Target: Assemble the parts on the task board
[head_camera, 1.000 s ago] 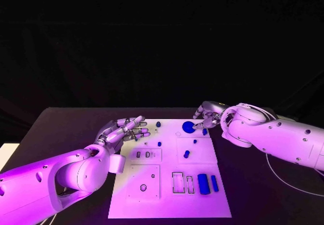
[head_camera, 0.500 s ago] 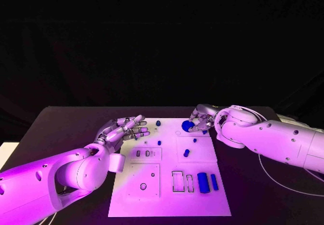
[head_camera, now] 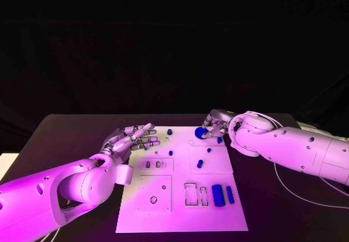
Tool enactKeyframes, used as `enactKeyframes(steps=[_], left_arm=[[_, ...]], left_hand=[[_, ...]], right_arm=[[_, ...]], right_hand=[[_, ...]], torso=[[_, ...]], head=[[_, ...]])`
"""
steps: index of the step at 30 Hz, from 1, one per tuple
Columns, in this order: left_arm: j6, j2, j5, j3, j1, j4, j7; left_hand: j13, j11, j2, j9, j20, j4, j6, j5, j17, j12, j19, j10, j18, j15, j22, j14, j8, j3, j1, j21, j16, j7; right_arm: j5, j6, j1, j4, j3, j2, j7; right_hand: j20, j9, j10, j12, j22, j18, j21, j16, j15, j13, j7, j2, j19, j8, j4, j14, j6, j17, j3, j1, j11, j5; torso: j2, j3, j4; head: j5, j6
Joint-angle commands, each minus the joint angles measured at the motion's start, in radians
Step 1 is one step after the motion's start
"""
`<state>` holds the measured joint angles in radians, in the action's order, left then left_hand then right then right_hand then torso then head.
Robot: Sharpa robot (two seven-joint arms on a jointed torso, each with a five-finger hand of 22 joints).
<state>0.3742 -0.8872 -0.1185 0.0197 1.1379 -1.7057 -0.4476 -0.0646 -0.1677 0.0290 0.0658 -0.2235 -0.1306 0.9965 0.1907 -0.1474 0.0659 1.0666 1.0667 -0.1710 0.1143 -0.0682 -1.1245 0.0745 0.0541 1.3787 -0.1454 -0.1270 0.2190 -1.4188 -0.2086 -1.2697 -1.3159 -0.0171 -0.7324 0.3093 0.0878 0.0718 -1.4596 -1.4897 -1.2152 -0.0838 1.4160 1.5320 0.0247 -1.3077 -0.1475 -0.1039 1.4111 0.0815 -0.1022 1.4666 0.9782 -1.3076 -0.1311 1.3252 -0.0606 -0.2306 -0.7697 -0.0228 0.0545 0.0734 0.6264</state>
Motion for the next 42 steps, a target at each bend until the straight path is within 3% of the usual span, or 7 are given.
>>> enactKeyframes(steps=[1, 11, 16, 25, 29, 42], left_arm=[[-0.023, 0.002, -0.002, -0.001, 0.001, -0.001, -0.002], [-0.025, 0.003, -0.002, -0.001, 0.001, 0.001, -0.001], [-0.025, 0.003, -0.002, -0.001, 0.001, 0.001, -0.001], [-0.026, 0.003, -0.002, -0.001, 0.001, 0.002, 0.0], [-0.027, 0.003, -0.002, -0.001, 0.001, 0.003, 0.001], [-0.029, 0.004, -0.002, -0.001, 0.001, 0.005, 0.004]], left_hand=[[-0.002, -0.003, -0.002, 0.0, -0.002, 0.004, -0.003, -0.002, -0.001, -0.002, 0.008, -0.005, -0.011, 0.007, 0.002, 0.0, -0.007, -0.004, -0.007, 0.005, 0.006, 0.005], [-0.002, -0.002, -0.004, 0.0, -0.003, 0.007, -0.003, -0.002, -0.002, -0.002, 0.008, -0.005, -0.011, 0.007, 0.002, 0.0, -0.007, -0.004, -0.005, 0.007, 0.008, 0.005], [-0.002, -0.002, -0.004, 0.0, -0.003, 0.007, -0.003, -0.002, -0.002, -0.002, 0.008, -0.005, -0.011, 0.007, 0.002, 0.0, -0.007, -0.004, -0.004, 0.007, 0.008, 0.005], [-0.002, -0.002, -0.006, 0.0, -0.003, 0.009, -0.003, -0.002, -0.003, -0.002, 0.009, -0.005, -0.011, 0.006, 0.002, 0.0, -0.007, -0.004, -0.002, 0.008, 0.009, 0.004], [-0.002, -0.002, -0.006, 0.0, -0.003, 0.009, -0.003, -0.002, -0.003, -0.002, 0.009, -0.005, -0.011, 0.006, 0.002, 0.0, -0.007, -0.004, -0.002, 0.008, 0.009, 0.004], [-0.002, -0.002, -0.006, 0.0, -0.003, 0.009, -0.003, -0.002, -0.003, -0.002, 0.009, -0.005, -0.011, 0.006, 0.002, 0.0, -0.007, -0.004, -0.002, 0.008, 0.009, 0.004]], right_arm=[[-0.006, 0.027, 0.006, 0.003, -0.004, 0.005, 0.008], [-0.017, 0.009, 0.009, -0.004, -0.004, 0.004, 0.015], [-0.023, 0.01, 0.01, -0.02, -0.004, -0.003, 0.017], [-0.063, -0.103, 0.013, -0.038, -0.004, -0.012, 0.013], [-0.073, -0.131, 0.014, -0.037, -0.004, -0.011, 0.013], [-0.068, -0.071, 0.014, -0.013, -0.004, 0.0, 0.019]], right_hand=[[-0.001, 0.0, -0.069, -0.008, -0.006, 0.014, 0.007, 0.005, -0.008, -0.196, 0.002, 0.007, 0.007, 0.005, 0.004, 0.087, 0.01, -0.166, 0.003, 0.001, 0.002, -0.004], [-0.001, 0.0, -0.084, -0.035, -0.023, 0.018, 0.016, 0.008, -0.008, -0.221, 0.003, 0.01, 0.014, 0.007, 0.004, 0.088, 0.019, -0.175, 0.005, -0.005, 0.003, -0.008], [-0.001, 0.001, -0.088, -0.042, -0.028, 0.018, 0.019, 0.009, -0.008, -0.228, 0.004, 0.011, 0.016, 0.009, 0.004, 0.089, 0.025, -0.178, 0.005, -0.006, 0.003, -0.007], [-0.001, 0.0, -0.088, -0.042, -0.04, 0.021, 0.024, 0.01, -0.007, -0.228, 0.004, 0.008, 0.021, 0.008, 0.008, 0.088, 0.026, -0.178, 0.007, -0.006, 0.004, -0.011], [-0.001, -0.001, -0.087, -0.04, -0.042, 0.021, 0.025, 0.01, -0.007, -0.226, 0.003, 0.003, 0.021, 0.005, 0.009, 0.089, 0.023, -0.179, 0.009, -0.007, 0.003, -0.009], [0.001, -0.004, -0.078, -0.027, -0.046, 0.022, 0.027, 0.01, -0.01, -0.216, 0.001, -0.005, 0.021, -0.004, 0.009, 0.088, 0.014, -0.18, 0.018, -0.014, 0.0, 0.012]], torso=[[0.0, 0.0002, -0.0005], [0.001, -0.0002, 0.0012], [0.0, 0.0001, -0.0015], [0.001, 0.0002, 0.0006], [0.0, 0.0001, 0.0008], [0.0, 0.0007, 0.0003]], head=[[-0.001, 0.002], [0.0, 0.005], [-0.002, 0.006], [0.003, 0.004], [0.002, 0.003], [0.003, 0.006]])
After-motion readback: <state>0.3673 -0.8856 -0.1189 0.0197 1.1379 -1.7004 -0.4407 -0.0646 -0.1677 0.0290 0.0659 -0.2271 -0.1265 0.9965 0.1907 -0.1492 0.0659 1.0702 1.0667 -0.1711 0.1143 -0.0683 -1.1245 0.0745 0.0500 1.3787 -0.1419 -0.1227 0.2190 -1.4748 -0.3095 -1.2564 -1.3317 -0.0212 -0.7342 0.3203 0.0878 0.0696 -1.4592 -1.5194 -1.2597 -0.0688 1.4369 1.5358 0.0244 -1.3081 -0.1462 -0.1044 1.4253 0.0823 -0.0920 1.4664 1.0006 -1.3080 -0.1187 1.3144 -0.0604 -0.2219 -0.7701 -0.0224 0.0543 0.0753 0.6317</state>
